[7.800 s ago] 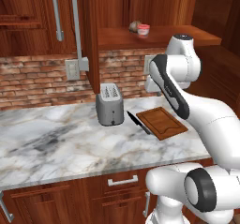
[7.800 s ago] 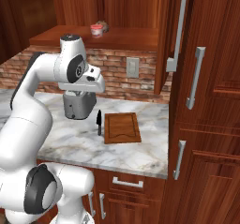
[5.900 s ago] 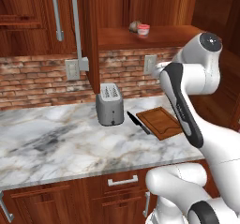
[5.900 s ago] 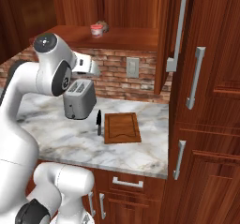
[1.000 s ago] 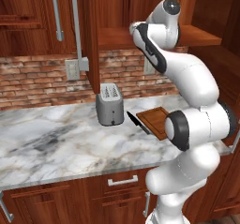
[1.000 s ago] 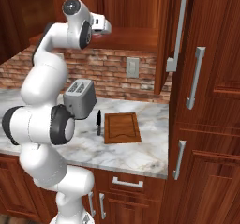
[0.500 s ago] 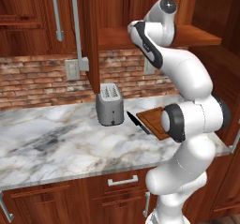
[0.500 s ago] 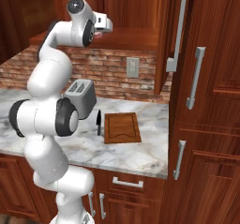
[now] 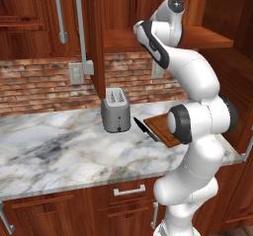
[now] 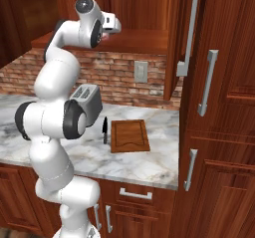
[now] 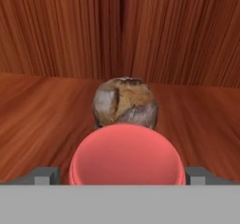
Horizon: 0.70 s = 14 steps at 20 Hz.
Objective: Pick the bread, place it on the cutting board, pick the jam, place it on the counter, and close the cabinet.
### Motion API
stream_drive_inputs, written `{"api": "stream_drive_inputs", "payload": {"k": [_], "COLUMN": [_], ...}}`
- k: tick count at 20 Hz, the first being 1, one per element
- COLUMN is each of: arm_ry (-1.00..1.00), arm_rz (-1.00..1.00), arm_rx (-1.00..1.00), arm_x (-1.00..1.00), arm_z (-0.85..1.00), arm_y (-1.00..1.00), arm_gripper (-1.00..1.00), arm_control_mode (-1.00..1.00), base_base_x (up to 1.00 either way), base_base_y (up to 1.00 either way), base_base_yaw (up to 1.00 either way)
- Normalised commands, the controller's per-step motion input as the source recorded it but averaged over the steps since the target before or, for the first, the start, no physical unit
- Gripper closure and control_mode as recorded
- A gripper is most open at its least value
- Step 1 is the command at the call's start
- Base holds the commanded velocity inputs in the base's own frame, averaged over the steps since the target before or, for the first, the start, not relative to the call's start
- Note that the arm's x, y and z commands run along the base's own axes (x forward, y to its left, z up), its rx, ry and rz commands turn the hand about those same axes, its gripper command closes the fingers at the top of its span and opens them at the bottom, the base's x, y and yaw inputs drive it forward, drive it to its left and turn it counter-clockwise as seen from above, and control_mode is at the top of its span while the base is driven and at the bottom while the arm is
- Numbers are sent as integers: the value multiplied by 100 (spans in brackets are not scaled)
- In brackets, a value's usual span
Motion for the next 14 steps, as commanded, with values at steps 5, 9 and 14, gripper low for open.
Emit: {"api": "stream_drive_inputs", "payload": {"k": [5,9,14], "arm_ry": [0,0,0], "arm_rz": [4,3,3], "arm_rx": [0,0,0], "arm_x": [2,0,0], "arm_z": [-5,-12,-6], "arm_y": [0,0,0], "arm_gripper": [-100,100,100], "arm_control_mode": [-100,-100,-100], "base_base_x": [0,0,0], "base_base_y": [0,0,0], "base_base_yaw": [0,0,0]}}
